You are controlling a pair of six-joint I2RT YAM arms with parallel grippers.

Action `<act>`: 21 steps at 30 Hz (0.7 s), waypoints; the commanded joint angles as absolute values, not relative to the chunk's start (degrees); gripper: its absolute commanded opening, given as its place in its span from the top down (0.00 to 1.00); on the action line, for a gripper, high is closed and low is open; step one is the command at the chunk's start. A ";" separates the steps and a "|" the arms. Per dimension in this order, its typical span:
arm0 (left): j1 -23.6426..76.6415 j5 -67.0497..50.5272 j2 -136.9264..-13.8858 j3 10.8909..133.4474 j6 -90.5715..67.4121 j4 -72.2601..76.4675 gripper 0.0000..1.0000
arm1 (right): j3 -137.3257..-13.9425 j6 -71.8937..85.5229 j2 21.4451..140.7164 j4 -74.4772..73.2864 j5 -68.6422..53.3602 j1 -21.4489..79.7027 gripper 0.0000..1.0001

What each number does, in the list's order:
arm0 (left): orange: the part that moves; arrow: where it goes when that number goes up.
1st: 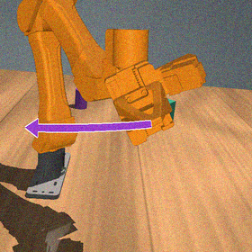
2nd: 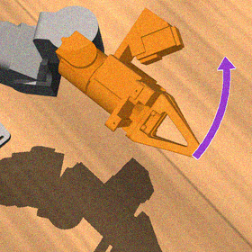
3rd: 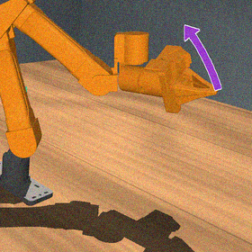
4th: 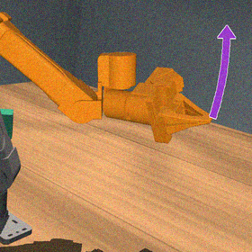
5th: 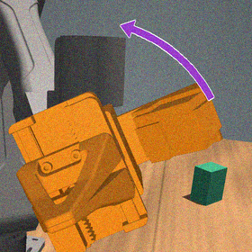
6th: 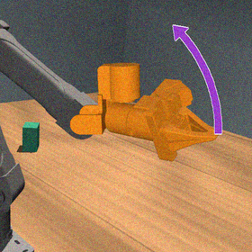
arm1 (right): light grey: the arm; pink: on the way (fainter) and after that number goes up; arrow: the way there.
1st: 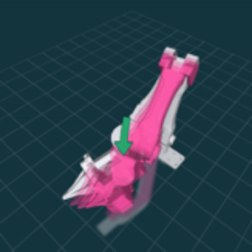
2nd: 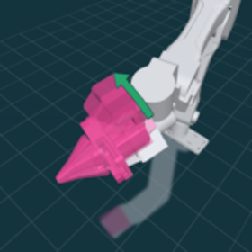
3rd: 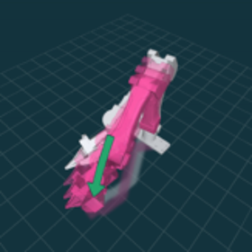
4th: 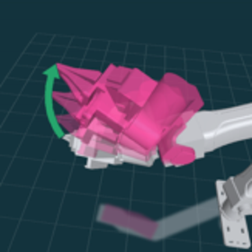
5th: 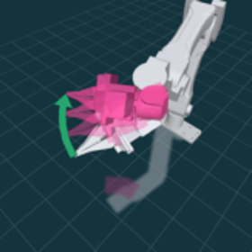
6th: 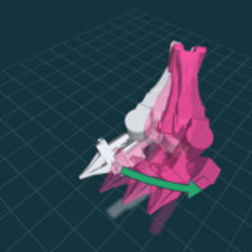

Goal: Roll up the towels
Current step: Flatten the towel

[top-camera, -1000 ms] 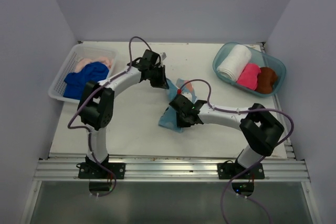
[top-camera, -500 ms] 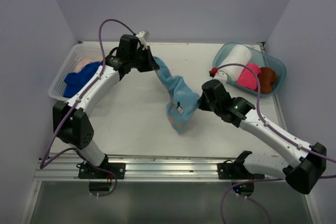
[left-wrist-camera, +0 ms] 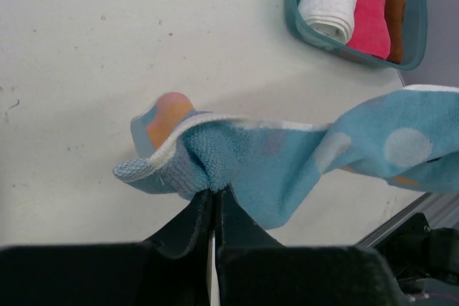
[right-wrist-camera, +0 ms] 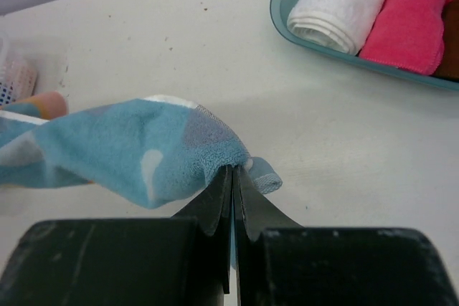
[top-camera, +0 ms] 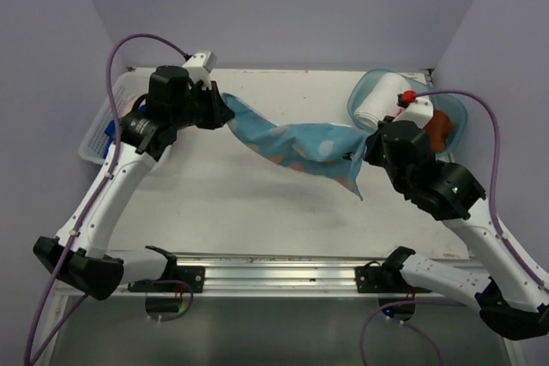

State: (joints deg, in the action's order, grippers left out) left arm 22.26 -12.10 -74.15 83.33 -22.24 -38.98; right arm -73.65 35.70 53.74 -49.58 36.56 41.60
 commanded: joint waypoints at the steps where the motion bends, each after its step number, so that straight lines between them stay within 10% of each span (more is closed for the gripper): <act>1: 22.15 -11.25 -69.18 83.15 -19.16 -42.80 1.00 | -77.95 33.75 54.58 -54.05 40.26 41.48 1.00; 15: 21.53 -3.78 -81.37 77.87 -18.45 -28.83 1.00 | -75.05 26.64 80.66 -36.30 17.76 23.13 1.00; 17: 21.36 -5.36 -85.50 78.05 -19.59 -28.31 1.00 | -80.05 25.67 89.51 -39.79 17.49 21.97 0.82; 18: 21.10 -4.58 -86.91 77.87 -20.47 -28.13 0.95 | -81.46 25.58 92.00 -40.86 16.97 21.89 0.68; 19: 20.83 -3.70 -89.88 77.87 -21.78 -28.04 0.60 | -82.52 25.92 93.50 -41.74 16.70 21.88 0.63; 21: 19.34 -3.17 -93.24 79.44 -23.20 -30.22 0.23 | -80.78 27.85 93.87 -40.88 14.69 21.88 0.46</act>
State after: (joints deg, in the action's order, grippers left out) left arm 21.34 -4.99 -89.17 76.82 -20.64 -31.57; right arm -79.05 28.16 94.54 -40.88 19.53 21.39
